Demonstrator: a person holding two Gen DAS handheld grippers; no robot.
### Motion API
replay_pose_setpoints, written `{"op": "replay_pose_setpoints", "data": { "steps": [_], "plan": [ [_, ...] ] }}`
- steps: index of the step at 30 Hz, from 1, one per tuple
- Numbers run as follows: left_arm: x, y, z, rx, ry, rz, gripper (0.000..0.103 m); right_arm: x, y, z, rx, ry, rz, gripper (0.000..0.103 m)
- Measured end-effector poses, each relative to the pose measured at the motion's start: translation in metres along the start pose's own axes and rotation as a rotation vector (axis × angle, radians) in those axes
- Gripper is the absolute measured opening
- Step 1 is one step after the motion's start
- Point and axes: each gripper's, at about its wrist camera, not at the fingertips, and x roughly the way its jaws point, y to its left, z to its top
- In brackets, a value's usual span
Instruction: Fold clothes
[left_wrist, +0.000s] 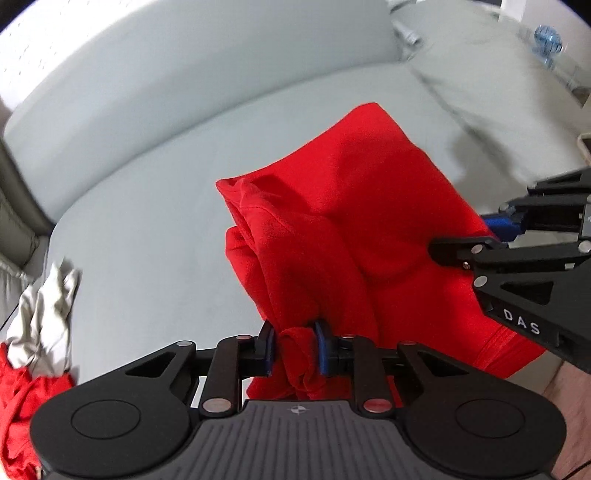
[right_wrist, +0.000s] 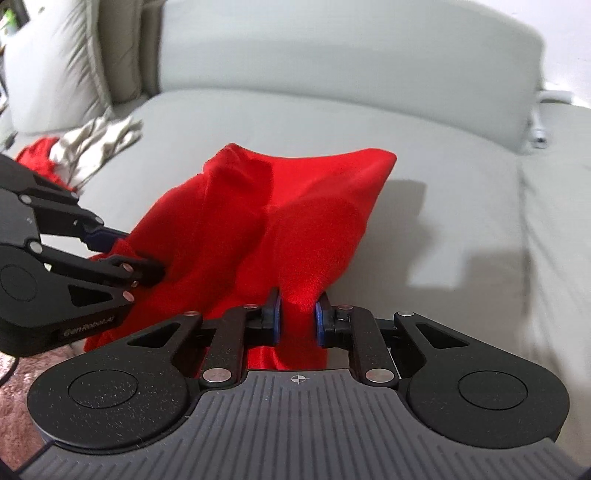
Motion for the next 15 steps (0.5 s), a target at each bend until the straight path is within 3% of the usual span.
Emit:
{"op": "replay_pose_setpoints", "data": {
  "steps": [6, 15],
  "plan": [
    [0.020, -0.051, 0.049, 0.023, -0.079, -0.033, 0.020, -0.009, -0.073, 0.006, 0.053, 0.004, -0.084, 0.017],
    [0.050, -0.122, 0.193, 0.042, -0.283, -0.077, 0.019, -0.007, -0.209, 0.069, 0.062, -0.103, -0.279, 0.018]
  ]
}}
